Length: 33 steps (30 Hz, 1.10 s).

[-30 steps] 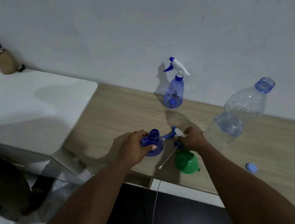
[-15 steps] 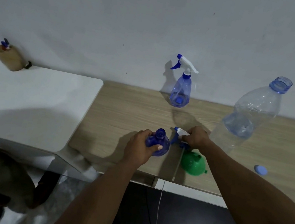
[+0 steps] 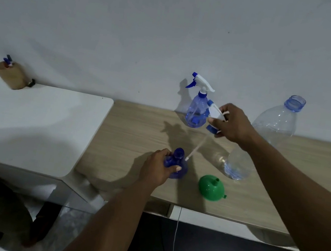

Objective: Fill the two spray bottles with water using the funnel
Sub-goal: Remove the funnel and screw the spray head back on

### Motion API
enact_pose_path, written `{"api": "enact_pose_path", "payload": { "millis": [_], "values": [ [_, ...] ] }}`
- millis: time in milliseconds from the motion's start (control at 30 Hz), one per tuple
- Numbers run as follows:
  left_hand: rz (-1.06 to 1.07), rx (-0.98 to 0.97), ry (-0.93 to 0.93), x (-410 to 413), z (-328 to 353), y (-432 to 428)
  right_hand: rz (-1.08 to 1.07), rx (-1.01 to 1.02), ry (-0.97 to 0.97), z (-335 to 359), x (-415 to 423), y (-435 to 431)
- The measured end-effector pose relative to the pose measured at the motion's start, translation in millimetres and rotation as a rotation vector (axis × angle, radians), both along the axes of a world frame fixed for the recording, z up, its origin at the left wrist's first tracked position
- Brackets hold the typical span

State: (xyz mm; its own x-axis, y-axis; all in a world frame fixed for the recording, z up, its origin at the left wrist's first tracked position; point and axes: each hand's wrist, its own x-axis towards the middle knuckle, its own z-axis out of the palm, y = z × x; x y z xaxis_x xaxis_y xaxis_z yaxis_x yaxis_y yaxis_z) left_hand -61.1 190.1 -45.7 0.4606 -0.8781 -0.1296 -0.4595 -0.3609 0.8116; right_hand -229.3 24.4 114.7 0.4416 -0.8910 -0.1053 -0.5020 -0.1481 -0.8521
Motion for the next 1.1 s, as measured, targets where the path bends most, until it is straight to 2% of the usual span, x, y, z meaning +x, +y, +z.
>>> {"api": "enact_pose_path", "payload": {
  "millis": [133,300,667,800,933,1100],
  "values": [
    [0.002,-0.002,-0.002,-3,1,-4,0.047,-0.129,-0.013,37,8,5],
    [0.024,0.009,-0.004,-5,0,-6,0.099,-0.254,0.050,49,16,16],
    [0.057,0.046,0.065,-8,5,-4,0.322,-0.366,0.207,-27,34,68],
    [0.045,0.032,0.093,-9,5,-2,0.369,-0.390,0.205,-54,37,79],
    [0.040,0.019,0.102,-8,2,-3,0.383,-0.383,0.203,-59,40,82],
    [0.050,0.035,0.104,-7,4,-2,0.540,-0.444,0.269,-54,37,80]
  ]
}}
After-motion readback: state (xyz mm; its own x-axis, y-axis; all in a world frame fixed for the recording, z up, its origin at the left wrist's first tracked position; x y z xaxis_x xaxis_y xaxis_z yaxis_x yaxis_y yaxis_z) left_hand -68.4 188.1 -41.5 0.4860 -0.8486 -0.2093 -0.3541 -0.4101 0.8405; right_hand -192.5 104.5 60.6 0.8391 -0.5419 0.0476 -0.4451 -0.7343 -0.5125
